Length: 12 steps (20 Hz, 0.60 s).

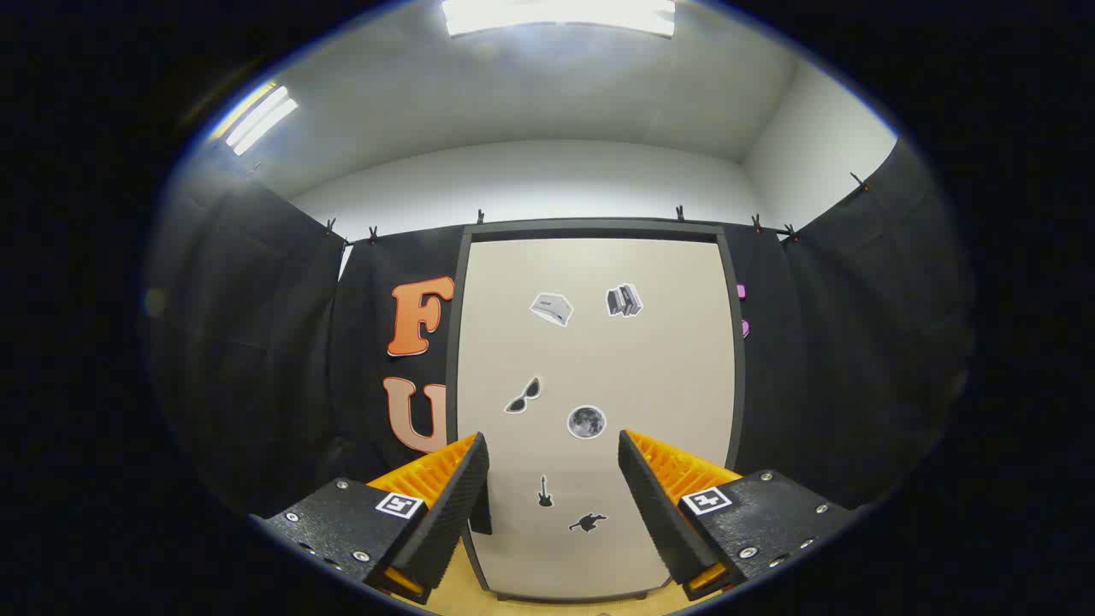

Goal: Open the shoe cabinet door, grab the shoes and put them into the shoe cabinet, then close the shoe cabinet door.

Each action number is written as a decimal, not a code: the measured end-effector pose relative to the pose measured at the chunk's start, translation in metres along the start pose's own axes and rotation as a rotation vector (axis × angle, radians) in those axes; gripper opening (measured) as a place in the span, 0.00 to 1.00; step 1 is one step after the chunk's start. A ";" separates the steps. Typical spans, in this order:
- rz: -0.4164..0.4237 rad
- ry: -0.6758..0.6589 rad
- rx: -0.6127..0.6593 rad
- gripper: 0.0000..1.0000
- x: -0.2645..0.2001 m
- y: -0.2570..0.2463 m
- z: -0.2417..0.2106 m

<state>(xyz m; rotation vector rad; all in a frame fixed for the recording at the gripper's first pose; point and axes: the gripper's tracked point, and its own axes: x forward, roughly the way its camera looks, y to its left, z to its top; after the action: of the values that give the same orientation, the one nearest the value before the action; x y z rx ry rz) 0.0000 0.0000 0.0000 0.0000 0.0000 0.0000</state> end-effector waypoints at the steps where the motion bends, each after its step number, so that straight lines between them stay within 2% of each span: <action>1: -0.002 0.001 -0.005 0.94 0.000 0.004 -0.001; 5: -0.012 0.006 0.004 0.94 0.001 0.008 -0.002; 12: -0.054 -0.060 0.015 0.93 -0.012 -0.003 0.015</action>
<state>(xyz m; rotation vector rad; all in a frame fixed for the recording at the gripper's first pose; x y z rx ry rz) -0.0118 -0.0030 0.0149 0.0149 -0.0602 -0.0542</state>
